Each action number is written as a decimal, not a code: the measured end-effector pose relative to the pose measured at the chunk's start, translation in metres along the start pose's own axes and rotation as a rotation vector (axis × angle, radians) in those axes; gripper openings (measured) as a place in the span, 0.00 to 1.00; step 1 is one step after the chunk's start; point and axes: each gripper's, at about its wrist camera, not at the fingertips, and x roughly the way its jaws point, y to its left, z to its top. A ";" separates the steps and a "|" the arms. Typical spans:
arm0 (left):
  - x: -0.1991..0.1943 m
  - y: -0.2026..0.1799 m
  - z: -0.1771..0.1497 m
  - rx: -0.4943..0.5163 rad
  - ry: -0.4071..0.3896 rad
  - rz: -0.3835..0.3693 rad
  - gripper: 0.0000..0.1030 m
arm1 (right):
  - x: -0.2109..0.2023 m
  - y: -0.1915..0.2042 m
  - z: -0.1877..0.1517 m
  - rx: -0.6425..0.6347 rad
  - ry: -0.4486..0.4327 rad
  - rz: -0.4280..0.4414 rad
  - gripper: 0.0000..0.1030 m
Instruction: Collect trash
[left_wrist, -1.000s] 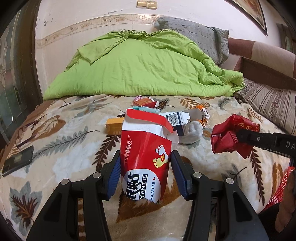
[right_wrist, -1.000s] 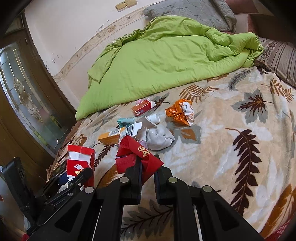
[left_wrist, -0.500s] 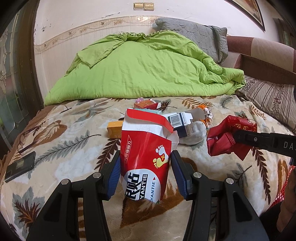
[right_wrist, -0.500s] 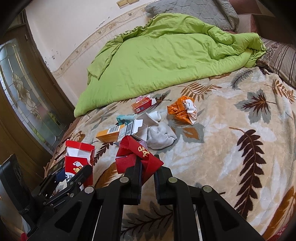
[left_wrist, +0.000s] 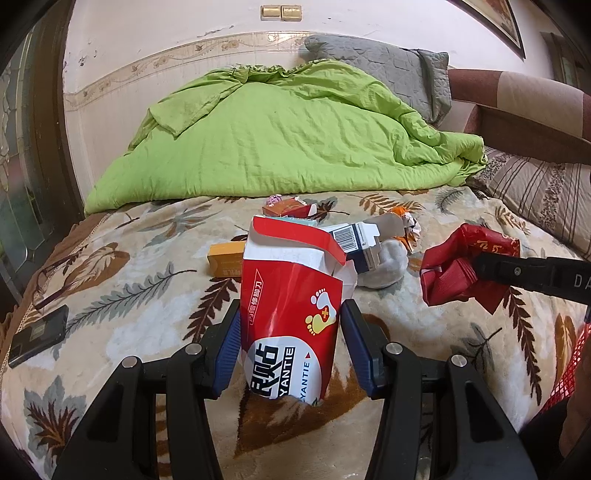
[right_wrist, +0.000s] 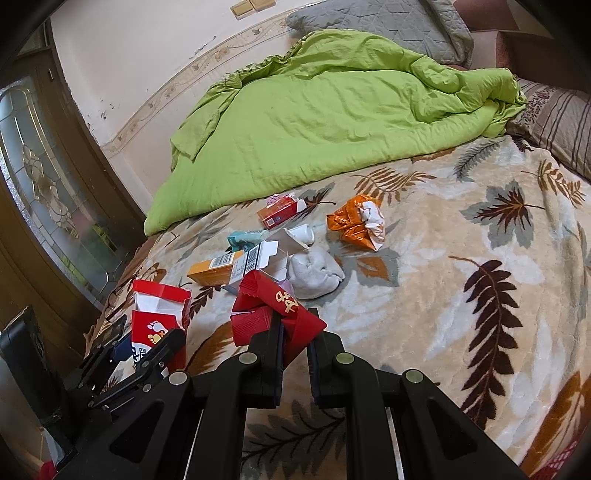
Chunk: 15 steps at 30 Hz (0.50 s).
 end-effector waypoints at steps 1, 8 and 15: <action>0.000 0.000 0.000 0.001 0.000 0.001 0.50 | 0.000 0.000 0.000 0.000 -0.001 0.000 0.12; -0.002 0.004 -0.002 0.001 0.001 0.006 0.50 | -0.001 0.002 0.000 -0.008 -0.004 -0.003 0.12; -0.002 0.004 -0.002 0.001 0.000 0.007 0.50 | 0.000 0.004 0.001 -0.012 -0.004 -0.004 0.12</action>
